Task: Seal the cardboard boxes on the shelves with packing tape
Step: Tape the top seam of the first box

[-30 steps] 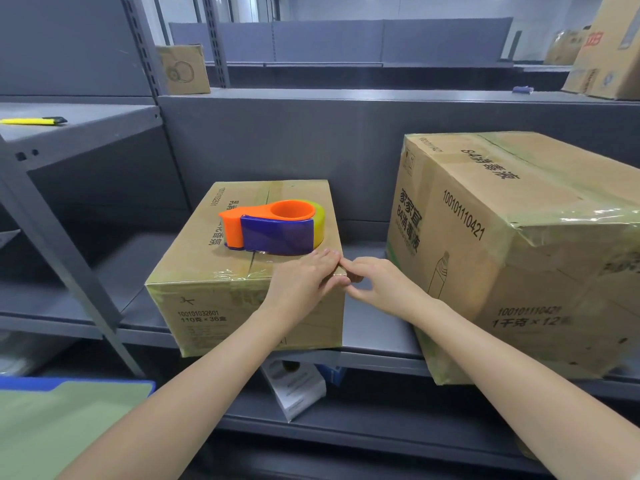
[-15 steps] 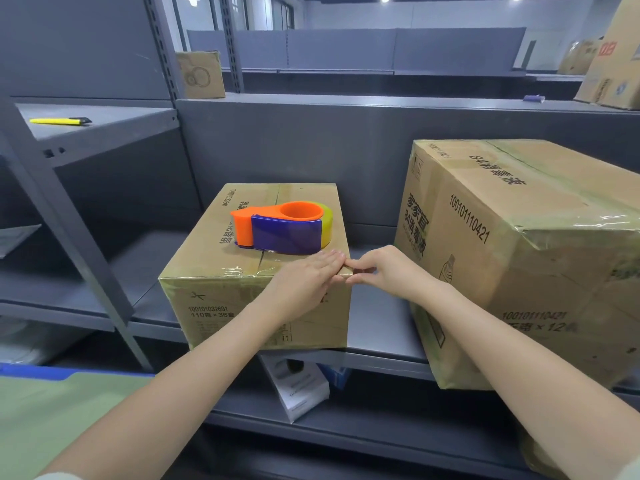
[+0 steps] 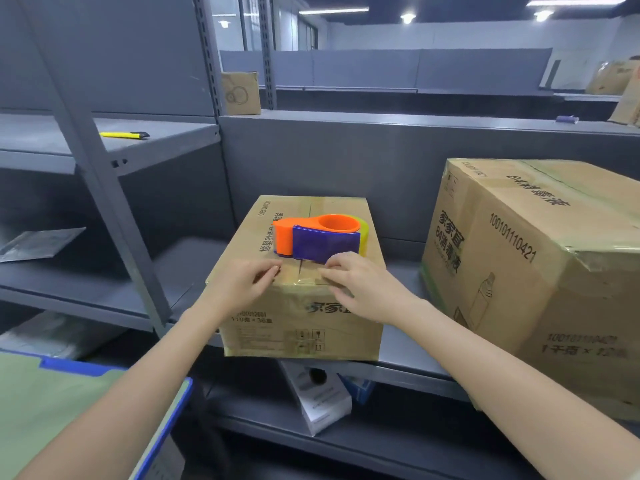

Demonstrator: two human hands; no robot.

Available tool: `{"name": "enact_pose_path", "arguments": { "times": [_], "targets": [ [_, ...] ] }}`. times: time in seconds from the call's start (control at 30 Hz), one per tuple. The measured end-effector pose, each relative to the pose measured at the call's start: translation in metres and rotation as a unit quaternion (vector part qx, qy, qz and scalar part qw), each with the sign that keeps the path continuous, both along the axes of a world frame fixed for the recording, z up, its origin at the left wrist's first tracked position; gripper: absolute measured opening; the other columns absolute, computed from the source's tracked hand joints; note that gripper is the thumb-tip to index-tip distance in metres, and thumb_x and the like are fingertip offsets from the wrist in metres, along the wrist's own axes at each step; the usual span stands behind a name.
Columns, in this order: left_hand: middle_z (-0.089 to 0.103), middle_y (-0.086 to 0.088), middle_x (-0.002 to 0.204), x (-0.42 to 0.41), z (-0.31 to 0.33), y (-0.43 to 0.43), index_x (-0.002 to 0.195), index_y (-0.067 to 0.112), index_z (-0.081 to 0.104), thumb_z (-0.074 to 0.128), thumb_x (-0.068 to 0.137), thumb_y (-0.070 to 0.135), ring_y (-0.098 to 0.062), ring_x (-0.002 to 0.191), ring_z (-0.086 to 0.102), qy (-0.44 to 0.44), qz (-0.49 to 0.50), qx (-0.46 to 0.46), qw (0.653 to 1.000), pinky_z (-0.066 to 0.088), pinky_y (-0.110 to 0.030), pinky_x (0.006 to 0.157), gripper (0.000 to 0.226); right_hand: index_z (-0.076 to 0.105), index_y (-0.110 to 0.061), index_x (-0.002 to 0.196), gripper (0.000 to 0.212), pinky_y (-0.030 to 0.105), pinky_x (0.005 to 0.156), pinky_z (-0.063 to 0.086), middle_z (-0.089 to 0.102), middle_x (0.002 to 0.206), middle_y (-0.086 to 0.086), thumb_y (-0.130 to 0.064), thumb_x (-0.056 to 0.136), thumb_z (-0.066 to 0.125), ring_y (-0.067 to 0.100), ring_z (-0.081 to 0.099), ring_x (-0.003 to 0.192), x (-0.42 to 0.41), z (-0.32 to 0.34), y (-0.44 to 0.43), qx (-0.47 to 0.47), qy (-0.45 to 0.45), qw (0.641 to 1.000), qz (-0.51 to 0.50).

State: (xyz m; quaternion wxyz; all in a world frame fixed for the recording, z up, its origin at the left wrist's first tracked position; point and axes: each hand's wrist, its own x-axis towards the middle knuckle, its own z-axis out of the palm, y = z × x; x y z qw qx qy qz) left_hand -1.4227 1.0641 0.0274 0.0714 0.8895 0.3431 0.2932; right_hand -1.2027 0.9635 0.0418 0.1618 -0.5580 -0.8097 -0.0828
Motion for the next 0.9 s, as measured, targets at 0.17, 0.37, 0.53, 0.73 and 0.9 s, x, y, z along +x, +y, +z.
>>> {"name": "enact_pose_path", "arguments": {
  "times": [0.17,0.37,0.53,0.73,0.9],
  "targets": [
    [0.068,0.01,0.105,-0.031,0.002,0.028,0.125,0.035,0.057,0.045,0.096,0.029,-0.003,0.083,0.057,0.024,0.053,-0.079,0.995,0.042,-0.019,0.069,0.033,0.042,-0.016,0.14,0.044,0.03,0.108,0.03,0.04,0.145,0.003,-0.027,0.098,0.043,0.018,0.035,0.133,-0.034,-0.012,0.029,-0.046,0.017,0.999,-0.001],
    [0.042,0.006,0.144,-0.04,-0.007,0.038,0.139,0.024,0.042,0.031,0.1,0.032,-0.011,0.136,0.028,0.084,-0.015,-0.082,0.993,0.015,-0.018,0.106,0.041,0.034,-0.036,0.142,0.042,0.028,0.112,0.023,0.029,0.15,-0.017,-0.028,0.101,0.035,0.006,0.019,0.141,-0.034,-0.016,0.033,-0.097,0.03,0.995,0.001],
    [0.036,-0.001,0.148,-0.023,-0.023,0.004,0.141,0.01,0.036,0.024,0.102,0.025,-0.015,0.14,0.024,0.056,0.06,-0.027,0.996,0.006,-0.025,0.114,0.044,0.044,-0.033,0.137,0.041,0.024,0.114,0.022,0.036,0.145,-0.019,-0.019,0.098,0.045,0.0,0.022,0.138,-0.016,-0.005,0.023,-0.171,0.065,0.983,0.015],
    [0.067,-0.001,0.115,0.002,-0.013,-0.042,0.11,0.015,0.069,0.036,0.097,0.031,-0.02,0.112,0.056,0.022,0.013,0.019,1.0,0.046,-0.034,0.093,0.038,0.067,-0.021,0.116,0.036,0.022,0.103,0.039,0.061,0.125,-0.009,-0.007,0.087,0.053,0.003,0.051,0.12,0.014,0.021,-0.005,-0.198,0.097,0.973,-0.068],
    [0.066,0.004,0.11,-0.004,0.005,-0.005,0.111,0.017,0.065,0.045,0.095,0.024,-0.016,0.104,0.054,0.042,-0.045,-0.057,0.996,0.043,-0.034,0.087,0.027,0.064,-0.011,0.074,0.046,0.03,0.058,0.041,0.062,0.076,0.002,-0.05,0.089,0.046,0.021,0.057,0.075,-0.05,0.02,-0.006,-0.073,0.004,0.978,-0.195]
  ]
}}
